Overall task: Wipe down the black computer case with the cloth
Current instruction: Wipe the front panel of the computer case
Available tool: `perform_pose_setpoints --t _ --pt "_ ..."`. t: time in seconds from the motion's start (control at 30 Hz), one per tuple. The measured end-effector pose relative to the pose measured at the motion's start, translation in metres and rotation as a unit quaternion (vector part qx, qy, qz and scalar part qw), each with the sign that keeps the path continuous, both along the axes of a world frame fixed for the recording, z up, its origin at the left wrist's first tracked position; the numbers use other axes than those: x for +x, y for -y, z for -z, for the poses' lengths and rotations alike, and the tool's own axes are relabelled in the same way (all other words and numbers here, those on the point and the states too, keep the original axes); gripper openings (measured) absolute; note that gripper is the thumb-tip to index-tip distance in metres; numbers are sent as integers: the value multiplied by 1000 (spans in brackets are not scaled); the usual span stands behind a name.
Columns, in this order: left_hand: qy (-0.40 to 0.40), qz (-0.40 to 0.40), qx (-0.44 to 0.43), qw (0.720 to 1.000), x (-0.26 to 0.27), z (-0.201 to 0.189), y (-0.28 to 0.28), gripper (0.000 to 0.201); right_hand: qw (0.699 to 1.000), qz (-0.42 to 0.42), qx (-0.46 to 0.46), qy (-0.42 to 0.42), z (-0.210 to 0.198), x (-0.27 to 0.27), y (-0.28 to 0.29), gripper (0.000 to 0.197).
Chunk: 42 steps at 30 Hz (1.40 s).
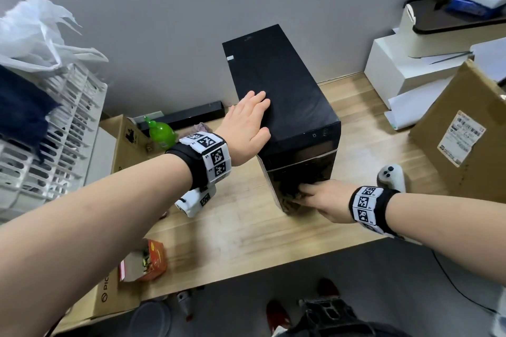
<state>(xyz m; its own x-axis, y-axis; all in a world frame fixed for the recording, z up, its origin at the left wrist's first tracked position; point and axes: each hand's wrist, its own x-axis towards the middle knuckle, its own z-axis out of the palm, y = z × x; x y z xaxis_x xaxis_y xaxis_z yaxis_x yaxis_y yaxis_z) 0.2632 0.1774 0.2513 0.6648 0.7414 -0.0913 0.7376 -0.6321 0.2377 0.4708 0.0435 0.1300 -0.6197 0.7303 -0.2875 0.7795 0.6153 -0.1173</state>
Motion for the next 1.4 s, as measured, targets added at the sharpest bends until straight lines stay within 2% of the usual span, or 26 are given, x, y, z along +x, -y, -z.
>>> perform_pose_setpoints --t 0.07,0.23,0.3,0.53,0.7,0.77,0.87,1.0,1.1,1.27,1.4 --pt "8 0 -3 1000 0 2 0 79 999 16 -17 -30 -4 -13 3 68" --pt "21 -1 -1 1000 0 3 -1 85 991 -15 45 -124 -23 -26 -9 53" --pt "31 -2 0 1000 0 3 0 82 989 -28 52 -133 -18 -23 -12 51" --pt "72 5 9 997 -2 9 2 80 991 26 -97 -86 37 -31 -16 61" --pt "105 1 10 994 -3 14 3 75 979 79 -187 -29 72 -37 -10 57" --pt "112 -4 9 994 -3 15 3 75 978 84 -191 -14 85 -39 -7 60" --pt "122 -5 13 992 -2 16 4 74 977 96 -189 21 94 -45 -2 75" --pt "127 -4 13 992 -3 16 3 75 982 95 -157 48 92 -57 3 70" --pt "124 -4 13 992 -2 15 3 75 983 101 -146 38 92 -56 3 62" --pt "123 -3 12 992 -2 13 4 76 978 120 -159 66 105 -20 2 79" --pt "126 -2 12 992 -2 13 5 75 981 88 -135 109 96 23 1 78"
